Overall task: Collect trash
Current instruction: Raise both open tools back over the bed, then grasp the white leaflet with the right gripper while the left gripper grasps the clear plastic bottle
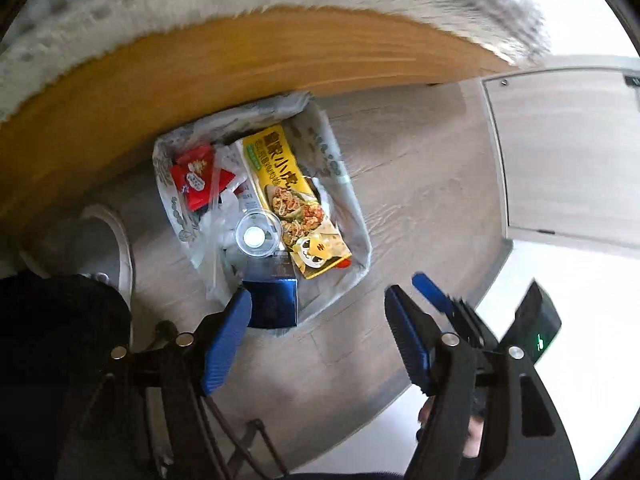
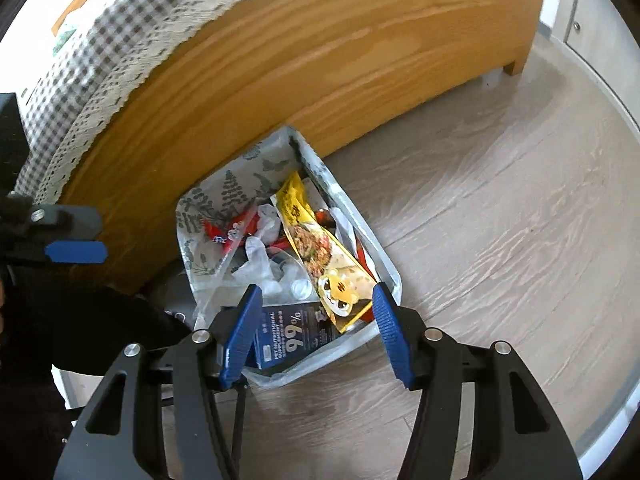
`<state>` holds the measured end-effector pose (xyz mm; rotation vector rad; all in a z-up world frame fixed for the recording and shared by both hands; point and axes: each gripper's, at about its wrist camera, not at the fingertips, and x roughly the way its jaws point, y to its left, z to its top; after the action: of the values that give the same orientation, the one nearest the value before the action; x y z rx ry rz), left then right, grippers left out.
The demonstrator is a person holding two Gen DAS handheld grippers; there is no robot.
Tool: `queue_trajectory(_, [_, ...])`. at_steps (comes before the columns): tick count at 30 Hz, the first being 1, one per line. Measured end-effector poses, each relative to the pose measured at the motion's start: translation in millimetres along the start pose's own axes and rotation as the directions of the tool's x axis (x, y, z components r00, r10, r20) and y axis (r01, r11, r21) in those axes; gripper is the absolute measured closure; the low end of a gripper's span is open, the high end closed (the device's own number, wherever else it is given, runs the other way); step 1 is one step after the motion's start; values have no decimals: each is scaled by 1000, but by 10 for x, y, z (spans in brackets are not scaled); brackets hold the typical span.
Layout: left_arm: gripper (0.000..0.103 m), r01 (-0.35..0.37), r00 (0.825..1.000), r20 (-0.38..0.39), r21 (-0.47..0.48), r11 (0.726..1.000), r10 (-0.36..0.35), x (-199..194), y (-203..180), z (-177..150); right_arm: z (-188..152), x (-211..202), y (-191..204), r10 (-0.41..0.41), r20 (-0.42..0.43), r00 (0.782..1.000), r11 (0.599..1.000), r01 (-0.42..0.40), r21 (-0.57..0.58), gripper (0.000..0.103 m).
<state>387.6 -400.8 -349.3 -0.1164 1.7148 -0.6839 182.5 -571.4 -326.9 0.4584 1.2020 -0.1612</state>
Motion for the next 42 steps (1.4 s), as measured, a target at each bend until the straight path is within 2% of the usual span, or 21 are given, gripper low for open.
queue_trajectory(3, [37, 2, 997, 75, 26, 1000, -4, -282, -34, -44, 88, -87, 135, -17, 15, 1000, 999, 18, -34, 47])
queue_trajectory(8, [37, 25, 987, 153, 180, 983, -53, -826, -243, -95, 386, -396, 448, -66, 106, 992, 990, 78, -113, 47])
queue_trajectory(10, [36, 13, 972, 224, 231, 973, -67, -1154, -254, -81, 581, -571, 615, -77, 166, 983, 984, 101, -143, 47])
queue_trajectory(11, [33, 0, 963, 263, 238, 971, -65, -1300, -233, -66, 706, -663, 727, -78, 199, 977, 980, 112, -163, 47])
queue_trajectory(14, [24, -77, 912, 411, 206, 976, -15, -1810, -7, 22, 1024, -820, 1033, -93, 273, 958, 960, 159, -231, 43])
queue_trajectory(17, [23, -180, 844, 525, 85, 980, 110, -2296, 434, 157, 1371, -871, 1479, -125, 366, 922, 899, 261, -352, 40])
queue_trajectory(20, [23, -199, 800, 576, -7, 980, 167, -2649, 832, 240, 1779, -802, 2023, -120, 446, 887, 798, 353, -488, 40])
queue_trajectory(23, [23, -224, 748, 624, -80, 971, 223, -3004, 1178, 305, 2151, -697, 2443, -43, 455, 889, 741, 334, -583, 40])
queue_trajectory(24, [23, -231, 733, 636, -102, 968, 242, -3111, 1286, 332, 2296, -624, 2612, -15, 461, 887, 707, 335, -623, 40])
queue_trajectory(25, [23, -235, 718, 647, -120, 965, 255, -3222, 1387, 355, 2449, -515, 2788, -3, 472, 881, 656, 359, -665, 40])
queue_trajectory(26, [23, -235, 704, 658, -140, 962, 267, -3328, 1496, 387, 2600, -377, 2947, -5, 488, 873, 600, 393, -697, 40])
queue_trajectory(27, [23, -235, 696, 662, -157, 959, 279, -3400, 1583, 415, 2706, -275, 3081, -12, 489, 872, 561, 410, -719, 40])
queue_trajectory(28, [23, -235, 690, 664, -172, 957, 289, -3461, 1666, 443, 2858, -132, 3203, -20, 491, 871, 509, 431, -745, 40])
queue_trajectory(29, [23, -234, 686, 665, -183, 955, 295, -3513, 1776, 470, 2960, -40, 3269, -26, 495, 868, 478, 446, -757, 40])
queue_trajectory(30, [23, -235, 684, 664, -190, 953, 301, -3555, 1848, 498, 3102, 75, 3341, -31, 484, 874, 450, 445, -774, 40])
queue_trajectory(32, [23, -242, 680, 663, -201, 949, 313, -3620, 1970, 557, 3322, 272, 3422, -45, 437, 898, 409, 416, -812, 40])
queue_trajectory(35, [23, -257, 673, 665, -200, 945, 324, -3693, 2134, 649, 3481, 514, 3497, -52, 386, 921, 348, 380, -857, 40])
queue_trajectory(38, [23, -273, 675, 657, -200, 941, 336, -3698, 2239, 842, 3593, 585, 3535, 3, 375, 927, 350, 350, -869, 41])
queue_trajectory(39, [23, -275, 678, 654, -198, 941, 336, -3684, 2256, 941, 3617, 604, 3558, 17, 371, 928, 363, 340, -867, 51])
queue_trajectory(40, [23, -276, 680, 652, -195, 941, 335, -3681, 2271, 1046, 3658, 617, 3570, 34, 354, 935, 388, 314, -867, 77])
queue_trajectory(42, [23, -281, 677, 657, -186, 942, 332, -3709, 2288, 1181, 3704, 642, 3576, 52, 325, 944, 433, 272, -859, 86])
